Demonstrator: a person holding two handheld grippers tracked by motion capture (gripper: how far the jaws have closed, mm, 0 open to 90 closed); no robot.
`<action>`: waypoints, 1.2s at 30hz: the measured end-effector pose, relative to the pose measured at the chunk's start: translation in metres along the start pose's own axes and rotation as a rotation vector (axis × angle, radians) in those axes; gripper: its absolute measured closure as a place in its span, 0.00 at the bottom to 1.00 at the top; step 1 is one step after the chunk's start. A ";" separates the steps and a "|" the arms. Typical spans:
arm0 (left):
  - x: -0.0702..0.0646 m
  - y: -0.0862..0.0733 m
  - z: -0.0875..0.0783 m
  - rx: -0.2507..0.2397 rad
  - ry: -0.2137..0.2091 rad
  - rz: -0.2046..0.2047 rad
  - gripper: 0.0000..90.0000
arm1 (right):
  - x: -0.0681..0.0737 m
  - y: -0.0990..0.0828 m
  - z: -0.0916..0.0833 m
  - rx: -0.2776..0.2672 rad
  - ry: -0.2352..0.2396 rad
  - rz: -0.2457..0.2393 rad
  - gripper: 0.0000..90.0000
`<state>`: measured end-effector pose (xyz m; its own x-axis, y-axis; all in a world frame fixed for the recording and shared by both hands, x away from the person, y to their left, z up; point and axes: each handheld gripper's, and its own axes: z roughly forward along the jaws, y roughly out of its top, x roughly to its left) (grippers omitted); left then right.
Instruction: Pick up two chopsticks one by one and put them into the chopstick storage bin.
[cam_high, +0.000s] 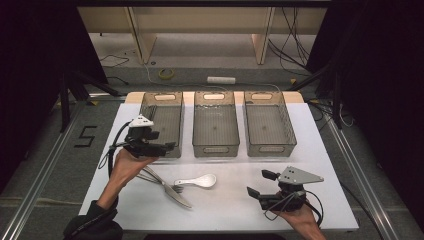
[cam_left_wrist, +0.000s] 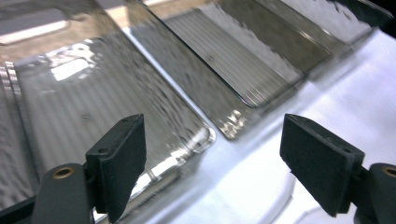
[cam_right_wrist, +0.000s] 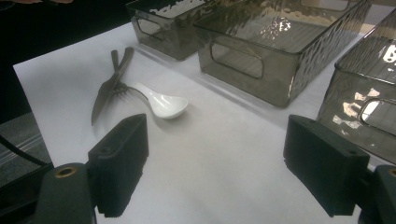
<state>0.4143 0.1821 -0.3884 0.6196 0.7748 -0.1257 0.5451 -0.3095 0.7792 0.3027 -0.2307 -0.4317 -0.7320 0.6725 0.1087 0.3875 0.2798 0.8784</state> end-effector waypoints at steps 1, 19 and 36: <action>-0.003 0.000 0.000 0.010 -0.008 0.009 0.25 | 0.000 0.000 0.000 0.001 0.000 0.000 0.26; -0.033 -0.013 0.008 0.066 -0.130 0.083 0.23 | -0.001 -0.001 0.000 -0.003 -0.003 0.005 0.25; -0.052 -0.018 0.030 0.242 -0.155 0.146 0.20 | -0.005 -0.002 0.000 -0.010 -0.020 0.016 0.22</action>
<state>0.3895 0.1308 -0.4141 0.7697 0.6251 -0.1294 0.5507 -0.5477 0.6299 0.3049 -0.2347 -0.4342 -0.7142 0.6906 0.1136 0.3937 0.2622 0.8810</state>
